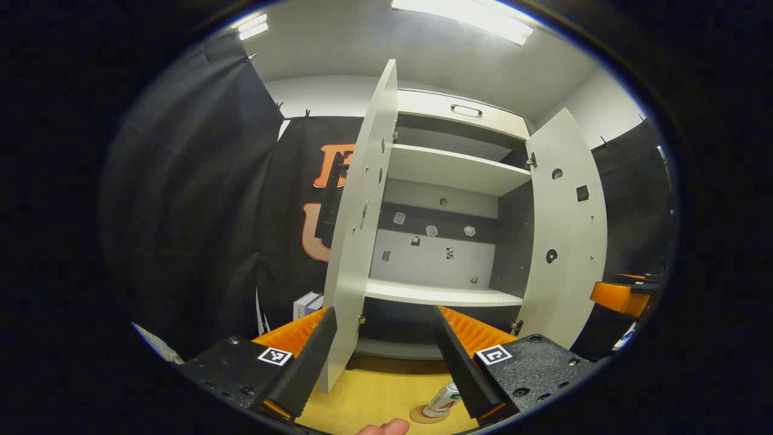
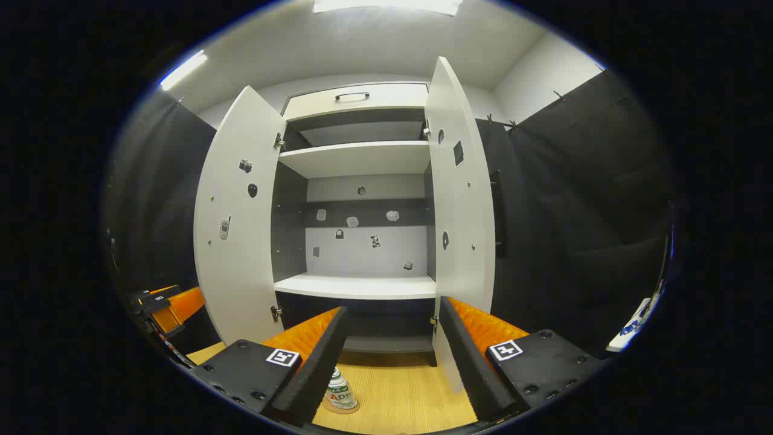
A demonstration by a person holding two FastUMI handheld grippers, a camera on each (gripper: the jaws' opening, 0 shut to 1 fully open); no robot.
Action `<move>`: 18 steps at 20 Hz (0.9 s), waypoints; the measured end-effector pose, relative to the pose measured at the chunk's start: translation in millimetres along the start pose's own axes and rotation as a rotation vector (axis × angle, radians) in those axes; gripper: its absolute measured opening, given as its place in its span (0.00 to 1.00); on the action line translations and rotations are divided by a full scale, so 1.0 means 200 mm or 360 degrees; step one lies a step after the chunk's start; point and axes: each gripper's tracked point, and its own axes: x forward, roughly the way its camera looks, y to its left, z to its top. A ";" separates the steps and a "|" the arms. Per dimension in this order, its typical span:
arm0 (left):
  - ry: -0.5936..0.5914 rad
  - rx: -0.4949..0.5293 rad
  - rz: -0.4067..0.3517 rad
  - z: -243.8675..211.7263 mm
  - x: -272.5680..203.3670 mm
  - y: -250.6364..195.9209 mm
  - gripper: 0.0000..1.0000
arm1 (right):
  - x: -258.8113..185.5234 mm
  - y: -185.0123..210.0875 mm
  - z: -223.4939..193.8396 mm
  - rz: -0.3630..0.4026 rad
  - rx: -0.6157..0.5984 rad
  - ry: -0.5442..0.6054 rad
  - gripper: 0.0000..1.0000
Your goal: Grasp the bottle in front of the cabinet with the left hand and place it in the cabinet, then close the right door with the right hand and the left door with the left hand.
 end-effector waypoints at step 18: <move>0.0003 -0.0012 0.0011 -0.01 -0.05 0.01 0.95 | -0.04 0.00 -0.02 -0.0001 -0.0003 0.0022 0.98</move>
